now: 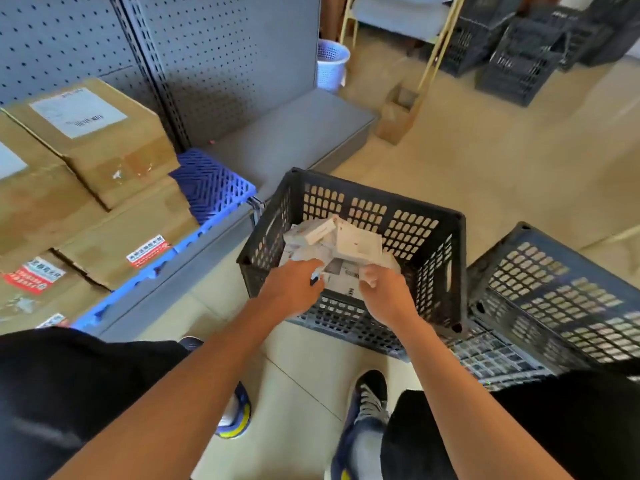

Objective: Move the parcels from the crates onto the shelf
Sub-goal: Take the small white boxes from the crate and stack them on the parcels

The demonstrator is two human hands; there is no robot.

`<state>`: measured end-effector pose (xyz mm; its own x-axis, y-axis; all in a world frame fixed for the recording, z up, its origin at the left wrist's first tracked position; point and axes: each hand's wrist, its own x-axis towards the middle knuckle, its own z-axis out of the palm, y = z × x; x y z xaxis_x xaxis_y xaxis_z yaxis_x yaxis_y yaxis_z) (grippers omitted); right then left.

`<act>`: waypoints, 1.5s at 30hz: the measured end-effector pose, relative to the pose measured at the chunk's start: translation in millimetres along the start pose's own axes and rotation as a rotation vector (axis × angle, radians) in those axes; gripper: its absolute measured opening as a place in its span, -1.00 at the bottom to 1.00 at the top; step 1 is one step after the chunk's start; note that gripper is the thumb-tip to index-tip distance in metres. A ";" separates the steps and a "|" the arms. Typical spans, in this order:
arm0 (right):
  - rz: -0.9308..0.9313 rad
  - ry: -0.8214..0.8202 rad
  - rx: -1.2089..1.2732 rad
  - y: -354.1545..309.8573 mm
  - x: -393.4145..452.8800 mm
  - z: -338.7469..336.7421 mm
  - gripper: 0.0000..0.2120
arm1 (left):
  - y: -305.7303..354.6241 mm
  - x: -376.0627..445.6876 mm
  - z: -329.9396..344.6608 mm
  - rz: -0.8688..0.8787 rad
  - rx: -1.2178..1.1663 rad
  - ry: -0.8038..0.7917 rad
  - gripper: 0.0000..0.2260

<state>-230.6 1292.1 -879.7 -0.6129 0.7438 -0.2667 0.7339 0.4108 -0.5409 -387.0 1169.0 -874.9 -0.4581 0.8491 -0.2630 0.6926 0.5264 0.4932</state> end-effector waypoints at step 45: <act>0.159 -0.074 0.293 74.3 0.4 30.6 -0.80 | -28.0 44.3 57.6 -0.078 -0.031 -0.168 -0.73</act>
<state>-185.2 1306.7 -944.4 -0.5251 0.7419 -0.4170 0.7131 0.1161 -0.6913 -394.6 1194.4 -948.1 -0.4083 0.8027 -0.4347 0.6399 0.5913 0.4908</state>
